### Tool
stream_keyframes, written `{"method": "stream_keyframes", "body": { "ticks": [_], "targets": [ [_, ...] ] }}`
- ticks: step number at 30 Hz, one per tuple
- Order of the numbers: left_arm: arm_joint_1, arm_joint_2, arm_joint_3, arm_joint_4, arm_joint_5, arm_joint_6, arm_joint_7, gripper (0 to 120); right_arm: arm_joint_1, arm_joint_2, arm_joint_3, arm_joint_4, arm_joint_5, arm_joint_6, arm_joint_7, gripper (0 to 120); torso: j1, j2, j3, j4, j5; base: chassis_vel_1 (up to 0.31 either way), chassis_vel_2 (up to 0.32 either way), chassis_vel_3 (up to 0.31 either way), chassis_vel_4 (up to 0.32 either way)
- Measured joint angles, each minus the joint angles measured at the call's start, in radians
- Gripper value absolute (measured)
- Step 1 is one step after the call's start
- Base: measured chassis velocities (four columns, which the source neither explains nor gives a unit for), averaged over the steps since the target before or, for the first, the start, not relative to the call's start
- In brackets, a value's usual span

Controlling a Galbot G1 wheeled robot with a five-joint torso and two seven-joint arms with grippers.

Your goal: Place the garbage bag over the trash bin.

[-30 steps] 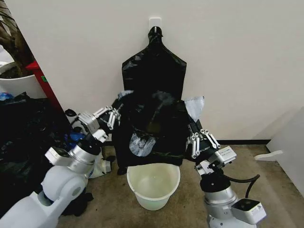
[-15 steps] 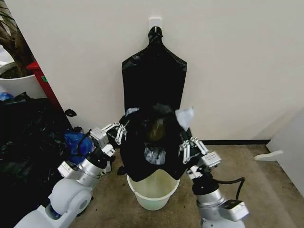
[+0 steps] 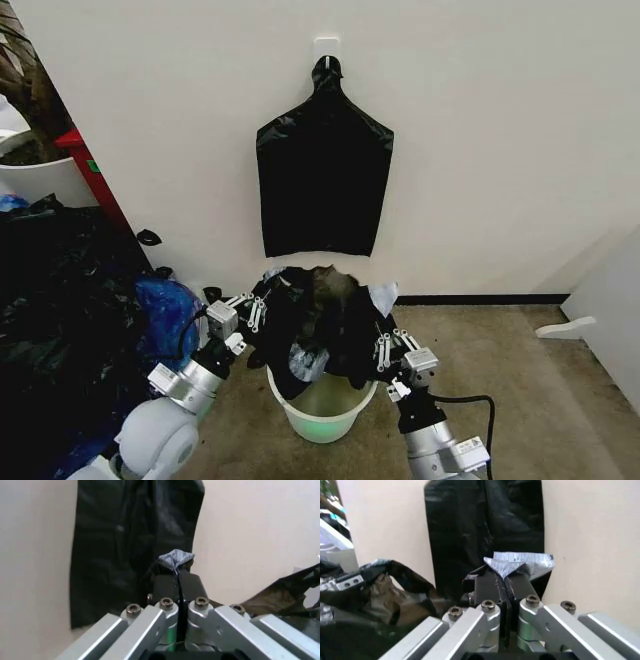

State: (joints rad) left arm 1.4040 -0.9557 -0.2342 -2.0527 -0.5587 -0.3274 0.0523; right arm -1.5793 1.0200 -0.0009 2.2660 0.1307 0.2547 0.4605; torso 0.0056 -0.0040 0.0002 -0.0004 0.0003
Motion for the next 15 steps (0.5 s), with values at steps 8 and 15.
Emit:
{"method": "stream_keyframes", "body": {
  "ticks": [8,15],
  "targets": [
    [-0.044,-0.006,0.091,-0.032,-0.210,0.044,0.002,0,-0.039,-0.081,0.003,0.097,0.115,-0.121,0.057,0,0.000,0.000,0.000,-0.0002,0.0000,0.000,0.000,0.000,0.000],
    [-0.080,0.019,0.131,0.019,-0.400,0.034,0.070,0,0.036,-0.085,-0.001,0.165,0.260,-0.195,0.083,0,0.000,0.000,0.000,0.0001,-0.0002,0.000,0.000,0.000,0.000]
  ]
}}
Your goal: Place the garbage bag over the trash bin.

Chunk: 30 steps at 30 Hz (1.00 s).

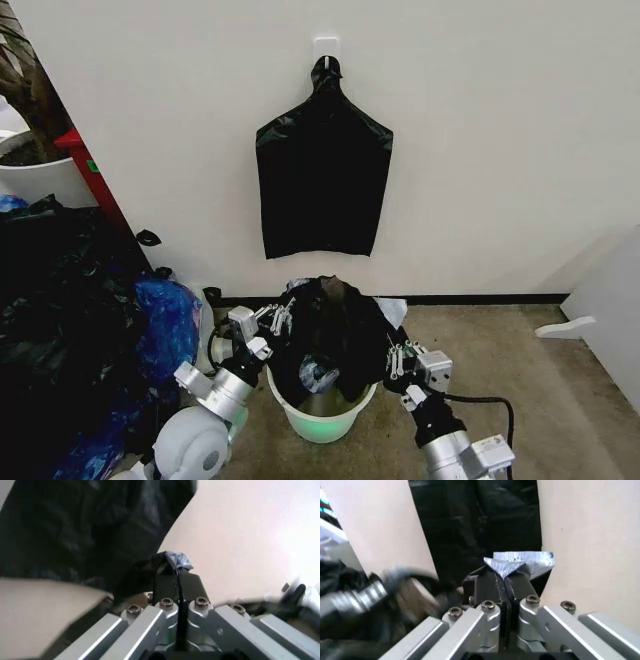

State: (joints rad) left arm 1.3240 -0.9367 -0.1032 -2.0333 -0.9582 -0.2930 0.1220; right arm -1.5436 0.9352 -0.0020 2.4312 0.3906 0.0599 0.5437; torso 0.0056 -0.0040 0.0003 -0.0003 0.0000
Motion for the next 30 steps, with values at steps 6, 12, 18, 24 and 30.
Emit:
{"method": "stream_keyframes", "body": {
  "ticks": [6,12,18,24,30],
  "targets": [
    [-0.013,-0.030,0.040,0.086,-0.067,-0.032,0.052,0,0.058,0.037,-0.009,-0.036,-0.065,-0.006,0.012,0,0.000,0.000,0.000,0.0001,0.0004,0.000,0.000,0.000,0.000],
    [-0.036,-0.049,0.070,0.126,-0.095,-0.050,0.127,0,0.064,0.029,-0.055,-0.094,-0.119,-0.009,0.034,0,0.000,0.000,0.000,-0.0003,0.0000,0.000,0.000,0.000,0.000],
    [-0.020,0.019,0.057,0.074,-0.019,-0.064,0.062,0,0.058,0.002,-0.111,-0.113,-0.069,-0.069,0.098,0,0.000,0.000,0.000,-0.0002,0.0003,0.000,0.000,0.000,0.000],
    [0.040,0.127,0.045,-0.081,0.133,0.105,-0.274,0,0.043,-0.034,-0.121,-0.035,0.100,-0.177,0.207,0,0.000,0.000,0.000,0.0001,0.0001,0.000,0.000,0.000,0.000],
    [0.084,0.239,0.051,-0.260,0.140,0.286,-0.480,0,-0.016,-0.103,-0.112,0.055,0.244,-0.265,0.302,0,0.000,0.000,0.000,-0.0001,0.0000,0.000,0.000,0.000,0.000]
  ]
}}
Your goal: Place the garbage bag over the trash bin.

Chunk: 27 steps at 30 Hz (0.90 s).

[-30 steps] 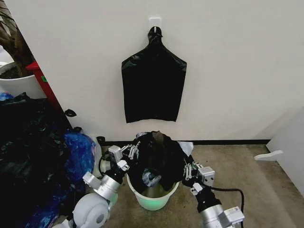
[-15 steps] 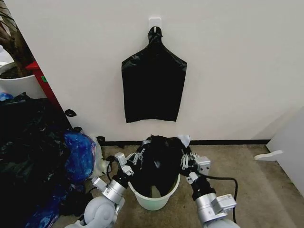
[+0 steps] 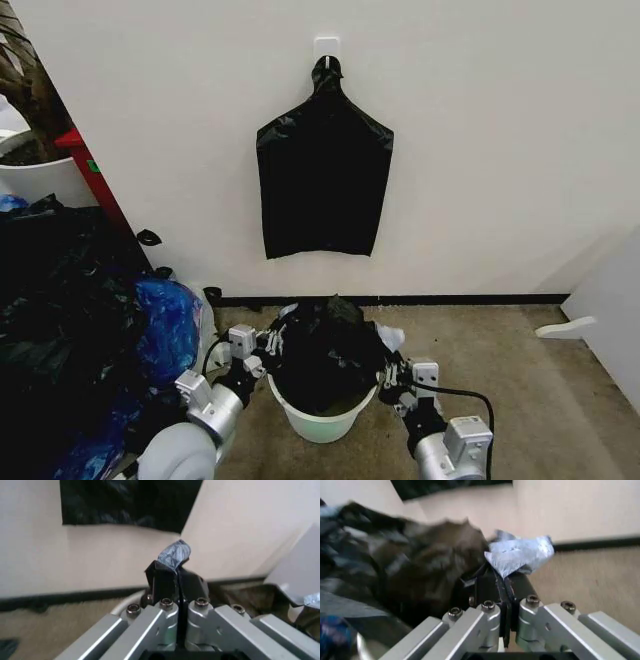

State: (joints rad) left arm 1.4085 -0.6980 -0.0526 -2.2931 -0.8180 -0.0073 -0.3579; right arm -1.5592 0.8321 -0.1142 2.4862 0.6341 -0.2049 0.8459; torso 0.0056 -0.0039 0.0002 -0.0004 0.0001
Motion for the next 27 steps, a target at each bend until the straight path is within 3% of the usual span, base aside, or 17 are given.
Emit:
{"method": "stream_keyframes", "body": {
  "ticks": [4,5,9,12,18,27],
  "targets": [
    [-0.001,0.120,0.011,-0.085,-0.022,0.149,-0.112,0,-0.056,-0.052,0.006,0.017,0.126,-0.094,0.063,0,0.000,0.000,0.000,-0.0002,0.0002,0.000,0.000,0.000,0.000],
    [-0.001,0.120,0.011,-0.085,-0.022,0.149,-0.112,0,-0.056,-0.052,0.006,0.017,0.126,-0.094,0.063,0,0.000,0.000,0.000,-0.0002,0.0002,0.000,0.000,0.000,0.000],
    [-0.033,0.178,0.025,-0.136,-0.099,0.317,-0.241,0,-0.060,-0.065,-0.007,0.017,0.158,-0.137,0.085,0,0.000,0.000,0.000,-0.0002,0.0003,0.000,0.000,0.000,0.000],
    [-0.066,0.176,0.055,-0.146,-0.150,0.411,-0.303,0,-0.020,-0.053,-0.044,0.010,0.152,-0.149,0.088,0,0.000,0.000,0.000,-0.0001,0.0001,0.000,0.000,0.000,0.000],
    [-0.070,0.156,0.087,-0.125,-0.155,0.477,-0.332,0,0.018,-0.042,-0.103,-0.035,0.102,-0.179,0.082,0,0.000,0.000,0.000,0.0001,0.0000,0.000,0.000,0.000,0.000],
    [-0.083,0.142,0.119,-0.091,-0.150,0.496,-0.346,0,0.037,-0.036,-0.159,-0.078,0.063,-0.259,0.089,0,0.000,0.000,0.000,0.0000,0.0000,0.000,0.000,0.000,0.000]
  ]
}}
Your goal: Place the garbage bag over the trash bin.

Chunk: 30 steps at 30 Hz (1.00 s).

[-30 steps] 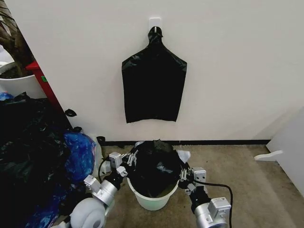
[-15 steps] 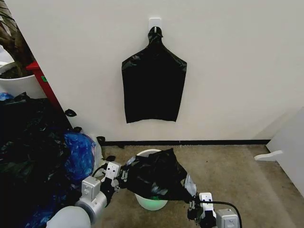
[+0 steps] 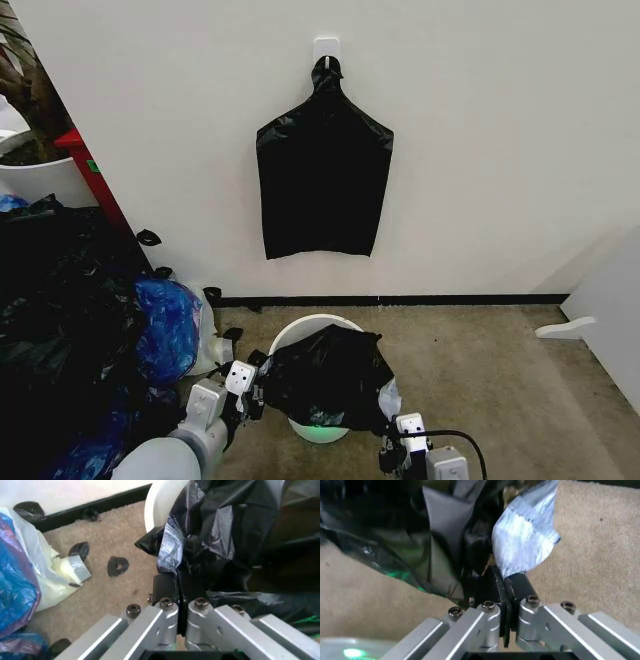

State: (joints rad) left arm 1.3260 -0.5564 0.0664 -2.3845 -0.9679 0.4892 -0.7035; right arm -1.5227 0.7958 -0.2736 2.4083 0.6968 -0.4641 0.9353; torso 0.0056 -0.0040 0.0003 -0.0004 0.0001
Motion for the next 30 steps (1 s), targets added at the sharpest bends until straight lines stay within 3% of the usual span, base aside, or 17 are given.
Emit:
{"method": "stream_keyframes", "body": {
  "ticks": [9,19,30],
  "targets": [
    [0.003,0.003,0.034,0.020,0.006,0.040,-0.026,0,0.016,0.000,-0.036,-0.041,-0.031,-0.054,0.011,0,0.000,0.000,0.000,0.0001,0.0001,0.000,0.000,0.000,0.000],
    [-0.016,-0.068,0.061,0.114,0.034,0.035,-0.029,0,0.109,0.052,-0.098,-0.188,-0.096,-0.045,-0.011,0,0.000,0.000,0.000,0.0000,0.0002,0.000,0.000,0.000,0.000],
    [0.002,-0.124,0.076,0.153,0.056,0.025,-0.050,0,0.156,0.090,-0.105,-0.275,-0.118,-0.012,-0.039,0,0.000,0.000,0.000,0.0001,-0.0001,0.000,0.000,0.000,0.000]
  ]
}}
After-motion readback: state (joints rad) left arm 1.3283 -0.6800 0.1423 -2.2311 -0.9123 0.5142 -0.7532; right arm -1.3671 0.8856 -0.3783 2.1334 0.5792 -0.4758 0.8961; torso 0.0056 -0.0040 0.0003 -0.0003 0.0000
